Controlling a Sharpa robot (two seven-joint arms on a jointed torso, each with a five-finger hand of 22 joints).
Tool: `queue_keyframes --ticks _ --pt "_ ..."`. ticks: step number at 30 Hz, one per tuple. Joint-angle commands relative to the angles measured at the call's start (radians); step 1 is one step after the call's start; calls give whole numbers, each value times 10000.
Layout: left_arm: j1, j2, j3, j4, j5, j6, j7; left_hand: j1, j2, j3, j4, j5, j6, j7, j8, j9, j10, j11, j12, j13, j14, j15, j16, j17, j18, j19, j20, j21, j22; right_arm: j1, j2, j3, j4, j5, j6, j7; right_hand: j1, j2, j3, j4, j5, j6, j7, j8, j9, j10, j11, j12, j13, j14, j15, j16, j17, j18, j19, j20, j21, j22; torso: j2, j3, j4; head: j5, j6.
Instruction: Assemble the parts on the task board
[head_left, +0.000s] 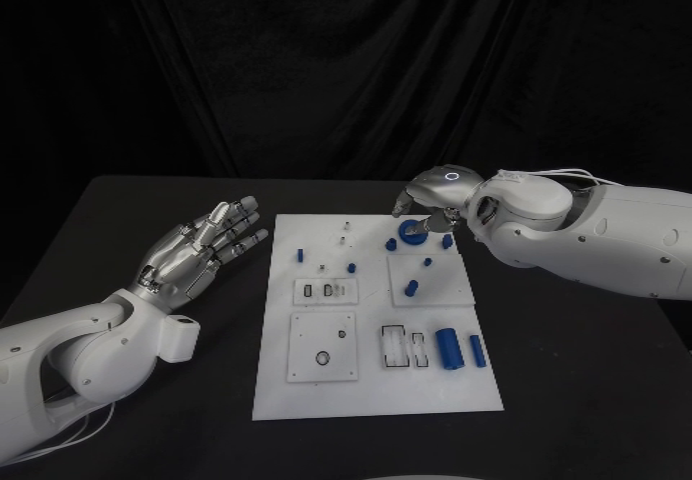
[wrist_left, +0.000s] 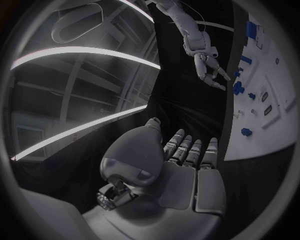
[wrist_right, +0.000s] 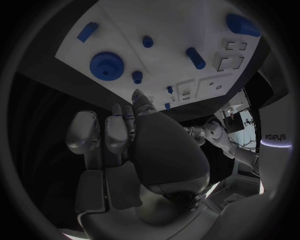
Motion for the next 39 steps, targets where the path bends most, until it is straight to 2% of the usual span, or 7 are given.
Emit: queue_keyframes --ticks 1,17,23,27,32,38,39 --pt "24 24 9 -8 20 164 2621 115 -15 75 6 60 44 32 28 13 41 58 44 16 58 42 40 10 176 -16 75 44 10 -60 25 7 -45 -343 57 -334 25 -116 122 -1 34 24 20 -101 5 115 21 -96 19 39 31 35 10 -133 62 18 76 30 69 -27 6 65 25" --pt "23 41 7 -21 21 242 2562 177 -21 141 -5 163 90 78 32 17 60 112 45 18 86 92 69 17 162 9 92 66 17 -318 206 7 -265 -350 236 -260 128 -205 490 -100 321 -119 71 -382 -39 478 54 -422 19 -38 97 -88 -66 -111 -86 87 47 36 139 -84 -16 332 -56" --pt "22 7 5 -10 52 249 2546 200 -20 163 -10 202 83 77 29 16 60 129 43 18 92 107 76 18 157 15 97 71 18 -381 323 7 -401 -350 75 -196 148 -225 545 -119 337 -151 89 -424 -47 538 56 -461 22 -44 109 -91 -49 -111 -100 98 48 49 151 -99 -12 280 -45" --pt "22 -3 2 -17 87 251 2532 273 -35 224 -9 261 -7 -158 4 4 54 245 34 18 96 168 96 19 122 31 102 85 18 -441 407 7 -492 -350 21 -151 155 -234 578 -126 338 -172 121 -451 -52 569 60 -486 23 -48 119 -96 -48 -110 -109 106 47 53 162 -105 -11 229 -12" --pt "22 6 -7 -46 127 263 2497 285 -37 233 -10 279 -20 -204 0 3 52 266 32 17 102 181 104 21 115 37 103 91 19 -538 518 8 -638 -350 -44 -94 179 -237 644 -142 346 -187 119 -482 -55 644 61 -516 26 -68 135 -126 -91 -102 -143 121 23 20 184 -111 2 126 35" --pt "21 34 -24 -84 174 313 2444 303 -36 247 -16 324 -13 -205 1 4 56 267 32 18 109 197 112 23 108 42 106 95 20 -638 651 9 -817 -350 -166 20 173 -228 684 -133 354 -191 127 -499 -55 677 64 -542 25 -88 162 -154 -133 -92 -181 136 -11 -35 189 -136 -10 133 36" --pt "21 35 -27 -84 177 324 2437 420 -57 309 -70 521 58 -18 19 16 73 203 32 21 116 203 129 25 82 54 108 105 20 -652 668 9 -833 -350 -171 37 174 -228 700 -134 355 -198 133 -509 -57 687 67 -555 24 -97 172 -168 -156 -91 -189 144 -16 -41 188 -136 -12 137 35"
